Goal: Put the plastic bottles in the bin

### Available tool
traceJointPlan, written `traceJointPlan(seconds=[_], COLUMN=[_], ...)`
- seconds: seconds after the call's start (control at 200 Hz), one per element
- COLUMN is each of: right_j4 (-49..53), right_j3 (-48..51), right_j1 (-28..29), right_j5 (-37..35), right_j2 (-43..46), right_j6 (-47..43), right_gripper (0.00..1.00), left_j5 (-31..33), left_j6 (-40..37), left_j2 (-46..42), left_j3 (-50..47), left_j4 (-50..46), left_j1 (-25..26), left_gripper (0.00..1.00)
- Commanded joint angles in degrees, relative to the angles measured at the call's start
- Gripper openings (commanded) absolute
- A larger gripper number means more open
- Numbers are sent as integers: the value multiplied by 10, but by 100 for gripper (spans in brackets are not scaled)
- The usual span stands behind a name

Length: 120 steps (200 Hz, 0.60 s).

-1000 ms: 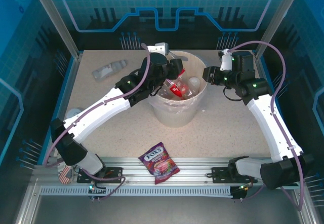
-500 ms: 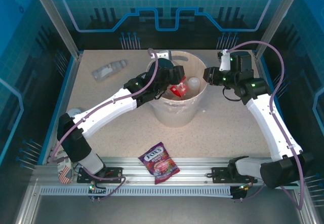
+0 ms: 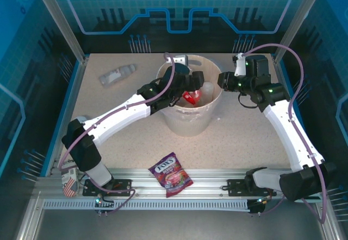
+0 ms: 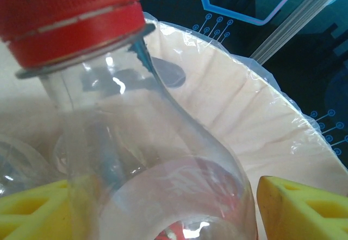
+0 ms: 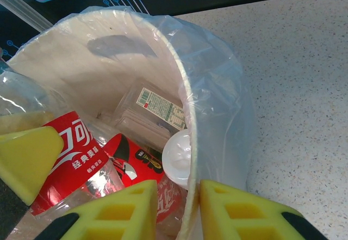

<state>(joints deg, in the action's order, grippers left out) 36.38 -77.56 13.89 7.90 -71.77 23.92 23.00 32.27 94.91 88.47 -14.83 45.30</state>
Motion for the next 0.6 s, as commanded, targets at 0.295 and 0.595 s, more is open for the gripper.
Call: traceJointPlan(seconds=[0.295, 0.595], right_j4=[4, 0], right_j3=[-3, 1], right_j1=[14, 15], right_j5=[9, 13], right_j2=[-3, -6], right_j6=[-11, -10], right_gripper=[28, 28], left_j5=[6, -23], left_j6=[-53, -49], left_j2=[-31, 18], left_j3=[24, 45], left_j4=[-30, -37], left_j1=[4, 5], left_gripper=[71, 70])
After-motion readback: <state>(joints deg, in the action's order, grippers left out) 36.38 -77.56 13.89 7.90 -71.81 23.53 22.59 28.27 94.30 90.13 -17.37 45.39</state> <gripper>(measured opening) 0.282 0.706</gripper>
